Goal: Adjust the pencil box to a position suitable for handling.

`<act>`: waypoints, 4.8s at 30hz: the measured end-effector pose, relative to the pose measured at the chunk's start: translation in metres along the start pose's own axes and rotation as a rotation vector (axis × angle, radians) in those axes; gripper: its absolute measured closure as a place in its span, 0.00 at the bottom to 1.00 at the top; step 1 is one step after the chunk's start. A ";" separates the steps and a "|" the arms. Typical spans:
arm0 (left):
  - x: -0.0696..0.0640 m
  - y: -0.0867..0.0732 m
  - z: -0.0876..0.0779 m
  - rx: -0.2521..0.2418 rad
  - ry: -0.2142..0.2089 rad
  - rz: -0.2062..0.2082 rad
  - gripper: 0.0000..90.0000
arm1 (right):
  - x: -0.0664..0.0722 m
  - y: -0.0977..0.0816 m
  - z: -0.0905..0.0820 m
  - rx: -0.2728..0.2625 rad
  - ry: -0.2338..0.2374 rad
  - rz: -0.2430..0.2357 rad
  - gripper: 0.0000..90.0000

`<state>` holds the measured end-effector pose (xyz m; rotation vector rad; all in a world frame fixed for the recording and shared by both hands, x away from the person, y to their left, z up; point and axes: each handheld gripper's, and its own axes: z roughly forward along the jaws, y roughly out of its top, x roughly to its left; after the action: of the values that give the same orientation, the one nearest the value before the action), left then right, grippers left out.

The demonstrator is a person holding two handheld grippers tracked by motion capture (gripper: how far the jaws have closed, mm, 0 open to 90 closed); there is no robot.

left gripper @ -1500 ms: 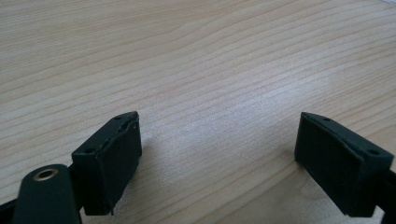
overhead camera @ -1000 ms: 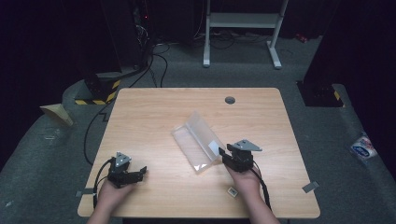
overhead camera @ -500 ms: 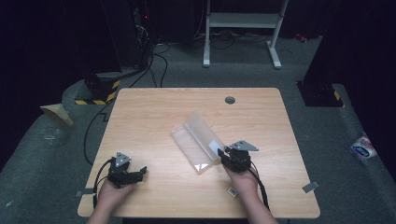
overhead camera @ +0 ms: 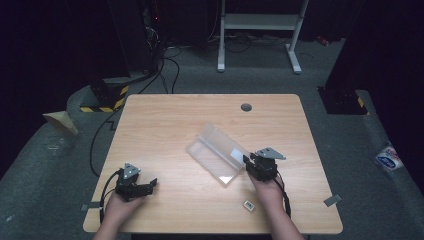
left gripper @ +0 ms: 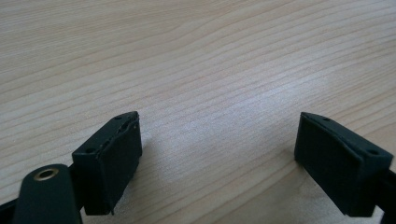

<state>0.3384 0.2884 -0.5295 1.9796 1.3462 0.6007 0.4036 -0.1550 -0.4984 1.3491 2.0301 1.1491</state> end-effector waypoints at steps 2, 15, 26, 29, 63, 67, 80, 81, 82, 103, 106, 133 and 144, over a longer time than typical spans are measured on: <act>0.000 0.000 0.000 0.000 0.000 0.000 0.17 | -0.006 0.001 0.000 -0.009 -0.016 0.005 0.73; 0.000 0.000 -0.001 0.000 -0.001 -0.001 0.17 | -0.008 0.002 -0.013 -0.032 -0.021 0.020 0.54; 0.000 0.000 0.000 0.000 -0.010 0.007 0.17 | 0.015 -0.021 0.000 0.090 0.001 -0.023 0.51; 0.000 0.000 0.000 0.001 -0.013 0.009 0.17 | 0.015 -0.022 0.002 0.104 -0.007 -0.040 0.52; 0.000 0.000 0.000 0.000 -0.018 0.011 0.17 | 0.011 -0.038 -0.019 0.159 0.080 -0.085 0.57; 0.000 0.000 0.000 0.000 -0.018 0.011 0.17 | 0.010 -0.038 -0.018 0.159 0.069 -0.097 0.58; 0.000 0.000 0.000 0.001 -0.018 0.013 0.17 | 0.004 -0.035 -0.011 0.156 0.044 -0.103 0.62; 0.000 0.000 0.000 0.001 -0.018 0.012 0.17 | 0.004 -0.035 -0.011 0.156 0.044 -0.104 0.63; 0.000 0.000 0.000 0.001 -0.018 0.013 0.17 | 0.004 -0.035 -0.010 0.157 0.044 -0.101 0.63; 0.000 0.000 0.000 0.001 -0.018 0.013 0.17 | 0.009 -0.035 -0.009 0.153 0.050 -0.123 0.64; 0.000 0.000 0.000 0.000 -0.018 0.011 0.17 | 0.009 -0.035 -0.009 0.154 0.050 -0.121 0.64; 0.000 0.000 0.000 0.001 -0.018 0.012 0.17 | 0.010 -0.035 -0.012 0.148 0.053 -0.119 0.63; 0.000 0.000 0.000 -0.001 -0.016 0.010 0.17 | 0.006 -0.033 -0.021 0.119 0.052 -0.114 0.53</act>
<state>0.3385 0.2880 -0.5296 1.9868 1.3272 0.5891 0.3679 -0.1634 -0.5133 1.2517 2.2136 1.0379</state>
